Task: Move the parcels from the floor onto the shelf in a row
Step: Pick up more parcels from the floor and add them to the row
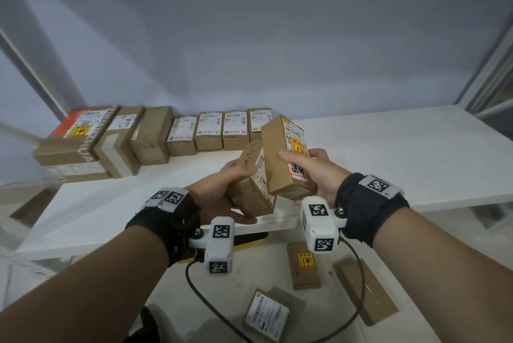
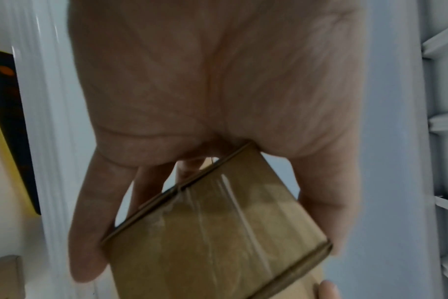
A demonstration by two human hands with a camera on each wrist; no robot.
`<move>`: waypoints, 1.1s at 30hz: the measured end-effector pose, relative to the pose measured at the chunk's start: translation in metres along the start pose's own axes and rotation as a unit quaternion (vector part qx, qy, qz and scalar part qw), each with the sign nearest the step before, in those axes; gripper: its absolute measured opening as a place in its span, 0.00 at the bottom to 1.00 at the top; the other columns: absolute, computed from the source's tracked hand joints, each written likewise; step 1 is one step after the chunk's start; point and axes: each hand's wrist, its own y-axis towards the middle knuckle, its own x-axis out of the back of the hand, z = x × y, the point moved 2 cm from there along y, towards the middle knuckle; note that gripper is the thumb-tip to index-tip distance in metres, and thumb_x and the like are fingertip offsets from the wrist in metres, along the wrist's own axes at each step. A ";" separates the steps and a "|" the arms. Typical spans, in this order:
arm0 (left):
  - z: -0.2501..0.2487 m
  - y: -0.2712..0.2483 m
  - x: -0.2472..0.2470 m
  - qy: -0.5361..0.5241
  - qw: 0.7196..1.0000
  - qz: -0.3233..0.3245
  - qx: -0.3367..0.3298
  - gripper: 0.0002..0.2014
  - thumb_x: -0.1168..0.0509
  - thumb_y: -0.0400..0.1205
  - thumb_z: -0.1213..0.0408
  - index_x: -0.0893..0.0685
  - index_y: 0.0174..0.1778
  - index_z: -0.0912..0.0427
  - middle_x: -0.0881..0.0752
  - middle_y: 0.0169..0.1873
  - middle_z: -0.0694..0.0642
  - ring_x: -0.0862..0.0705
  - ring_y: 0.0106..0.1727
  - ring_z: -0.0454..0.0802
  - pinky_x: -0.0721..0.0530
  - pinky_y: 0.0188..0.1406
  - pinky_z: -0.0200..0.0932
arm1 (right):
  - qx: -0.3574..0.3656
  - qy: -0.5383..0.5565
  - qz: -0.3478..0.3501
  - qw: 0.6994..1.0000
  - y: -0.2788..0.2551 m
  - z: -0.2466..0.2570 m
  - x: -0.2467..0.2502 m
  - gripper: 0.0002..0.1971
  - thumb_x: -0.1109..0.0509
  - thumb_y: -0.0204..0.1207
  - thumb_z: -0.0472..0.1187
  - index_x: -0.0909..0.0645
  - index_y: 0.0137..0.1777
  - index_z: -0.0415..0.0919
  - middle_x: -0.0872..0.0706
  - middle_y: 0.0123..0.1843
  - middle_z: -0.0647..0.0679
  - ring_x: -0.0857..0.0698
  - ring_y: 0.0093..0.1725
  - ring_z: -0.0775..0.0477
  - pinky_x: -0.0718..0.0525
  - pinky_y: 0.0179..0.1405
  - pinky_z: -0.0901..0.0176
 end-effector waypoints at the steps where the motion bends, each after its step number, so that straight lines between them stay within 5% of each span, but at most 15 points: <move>1: 0.000 0.001 0.000 0.001 1.000 -0.011 -0.001 0.31 0.25 0.72 0.49 0.27 0.71 0.42 0.21 0.68 0.67 0.17 0.64 0.71 0.15 0.53 0.75 | 0.005 -0.005 -0.006 1.000 0.001 0.000 0.002 0.38 0.20 0.68 0.50 0.39 0.71 0.49 0.14 0.55 0.41 0.10 0.41 0.45 0.14 0.23 0.59; 8: -0.004 0.009 0.011 0.012 0.999 -0.038 0.016 0.30 0.28 0.74 0.50 0.25 0.72 0.53 0.19 0.66 0.69 0.17 0.64 0.71 0.15 0.56 0.70 | 0.064 -0.065 -0.114 0.989 0.014 0.001 0.019 0.44 0.19 0.53 0.64 0.39 0.65 0.55 0.16 0.58 0.51 0.14 0.55 0.48 0.15 0.57 0.41; 12: -0.011 0.008 0.016 0.030 0.992 -0.120 -0.008 0.22 0.32 0.79 0.49 0.20 0.65 0.56 0.15 0.55 0.65 0.13 0.55 0.66 0.12 0.53 0.64 | 0.065 -0.077 -0.121 0.988 0.012 0.001 0.020 0.43 0.20 0.52 0.65 0.39 0.64 0.56 0.17 0.57 0.53 0.14 0.55 0.48 0.15 0.57 0.37; 16: -0.013 0.014 0.024 0.061 0.973 -0.214 -0.054 0.29 0.31 0.72 0.42 0.21 0.63 0.58 0.16 0.40 0.60 0.13 0.41 0.60 0.10 0.44 0.62 | 0.062 -0.087 -0.111 0.988 0.011 -0.002 0.014 0.42 0.19 0.53 0.63 0.39 0.63 0.55 0.16 0.57 0.52 0.13 0.54 0.48 0.14 0.57 0.37; 19: -0.012 0.018 0.019 0.104 0.961 -0.245 -0.073 0.23 0.34 0.78 0.42 0.27 0.59 0.55 0.13 0.40 0.60 0.13 0.37 0.58 0.09 0.41 0.61 | 0.060 -0.105 -0.097 0.988 0.010 -0.006 0.006 0.43 0.20 0.55 0.64 0.39 0.65 0.55 0.17 0.56 0.53 0.14 0.54 0.49 0.15 0.56 0.38; 24: -0.017 0.030 0.003 0.178 0.950 -0.237 -0.101 0.16 0.42 0.83 0.40 0.25 0.56 0.47 0.13 0.41 0.58 0.14 0.36 0.56 0.09 0.43 0.64 | 0.052 -0.085 -0.065 0.993 0.013 -0.007 -0.009 0.41 0.20 0.60 0.62 0.38 0.68 0.53 0.16 0.57 0.52 0.15 0.53 0.53 0.15 0.57 0.44; 27: -0.018 0.035 -0.005 0.175 0.959 -0.207 -0.081 0.18 0.44 0.82 0.36 0.26 0.58 0.45 0.15 0.54 0.58 0.12 0.51 0.61 0.10 0.46 0.63 | 0.043 -0.055 -0.054 0.996 0.012 -0.005 -0.015 0.37 0.21 0.62 0.61 0.37 0.66 0.54 0.15 0.55 0.52 0.14 0.52 0.52 0.12 0.45 0.49; 29: -0.016 0.038 -0.010 0.157 0.969 -0.177 -0.069 0.24 0.40 0.79 0.33 0.27 0.59 0.47 0.16 0.56 0.57 0.12 0.54 0.62 0.11 0.44 0.57 | 0.037 -0.041 -0.051 0.997 0.013 -0.005 -0.016 0.36 0.21 0.62 0.61 0.37 0.66 0.55 0.14 0.54 0.52 0.13 0.52 0.52 0.12 0.41 0.50; 33: -0.011 0.041 -0.010 0.088 0.985 -0.134 -0.059 0.27 0.26 0.73 0.40 0.26 0.60 0.52 0.15 0.56 0.60 0.14 0.48 0.58 0.14 0.39 0.50 | 0.025 -0.014 -0.051 0.998 0.018 -0.010 -0.010 0.41 0.21 0.57 0.65 0.37 0.67 0.57 0.14 0.55 0.53 0.13 0.55 0.50 0.12 0.51 0.42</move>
